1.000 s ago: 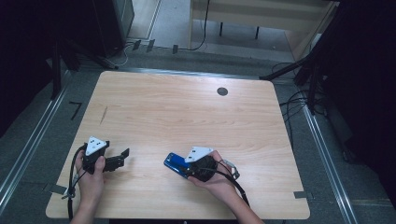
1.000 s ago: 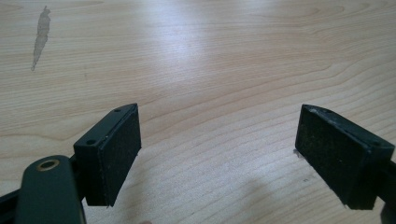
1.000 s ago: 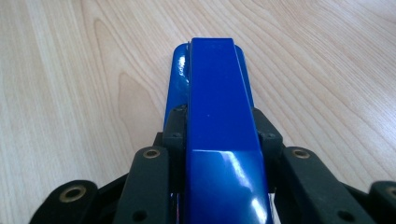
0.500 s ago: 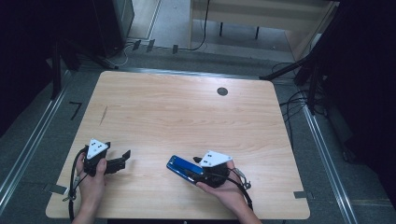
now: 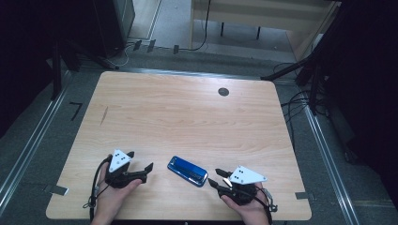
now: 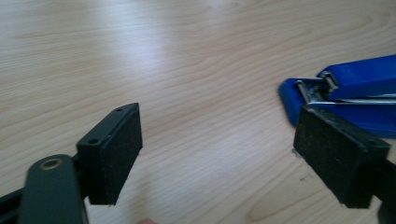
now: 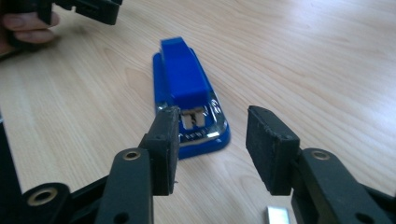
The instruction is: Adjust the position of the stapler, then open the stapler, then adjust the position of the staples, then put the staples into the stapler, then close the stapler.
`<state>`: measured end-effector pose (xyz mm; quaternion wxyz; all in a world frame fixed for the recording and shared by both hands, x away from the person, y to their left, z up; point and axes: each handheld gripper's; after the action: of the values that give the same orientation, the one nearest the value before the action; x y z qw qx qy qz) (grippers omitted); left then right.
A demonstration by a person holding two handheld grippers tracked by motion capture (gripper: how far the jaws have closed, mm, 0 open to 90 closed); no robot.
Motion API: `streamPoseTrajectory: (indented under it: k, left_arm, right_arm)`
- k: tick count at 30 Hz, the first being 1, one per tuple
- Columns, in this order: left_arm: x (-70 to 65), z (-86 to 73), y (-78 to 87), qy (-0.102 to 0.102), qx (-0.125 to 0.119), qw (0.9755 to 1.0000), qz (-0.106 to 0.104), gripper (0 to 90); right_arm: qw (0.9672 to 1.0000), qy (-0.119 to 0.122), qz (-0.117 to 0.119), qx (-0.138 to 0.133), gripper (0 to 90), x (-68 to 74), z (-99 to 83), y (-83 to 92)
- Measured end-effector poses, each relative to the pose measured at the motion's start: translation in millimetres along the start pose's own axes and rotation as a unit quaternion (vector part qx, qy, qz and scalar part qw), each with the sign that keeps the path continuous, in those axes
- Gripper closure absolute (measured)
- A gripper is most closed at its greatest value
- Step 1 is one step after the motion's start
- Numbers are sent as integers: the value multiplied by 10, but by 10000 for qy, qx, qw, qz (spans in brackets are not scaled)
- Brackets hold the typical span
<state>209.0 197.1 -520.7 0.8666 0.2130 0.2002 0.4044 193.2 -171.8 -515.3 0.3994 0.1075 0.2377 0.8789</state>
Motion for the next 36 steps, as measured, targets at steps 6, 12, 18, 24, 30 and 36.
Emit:
streamPoseTrajectory:
  k: [6,12,18,24,30,36]
  left_arm:
    - [-245,-17,-132,-211,104,9990,-380,383]
    - [-450,-9,-279,-322,274,9951,-898,636]
    - [-567,8,-392,-582,441,9916,-1070,764]
    - [-625,39,-484,-531,542,9901,-1180,849]
    - [-695,72,-573,-680,625,9881,-1231,893]
    - [-728,77,-597,-751,628,9879,-1204,900]
  right_arm:
    - [9996,-269,-30,79,598,-77,-30,-46]
    - [9994,-203,-130,252,602,-81,-78,-94]
    - [9994,-244,-113,216,699,-65,-62,-118]
    - [9985,-291,16,459,792,-53,-82,-157]
    - [9978,-241,5,618,803,-34,-92,-209]
    - [9973,-132,-38,722,804,25,-95,-271]
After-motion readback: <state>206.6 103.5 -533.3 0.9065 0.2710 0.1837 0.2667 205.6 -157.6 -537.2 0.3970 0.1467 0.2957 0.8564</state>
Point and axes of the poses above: each handheld gripper's, and its own axes: y roughly backward along the jaws, z roughly out of its top, x roughly to its left, and after that the axes turned 11 degrees about -z, right-handed
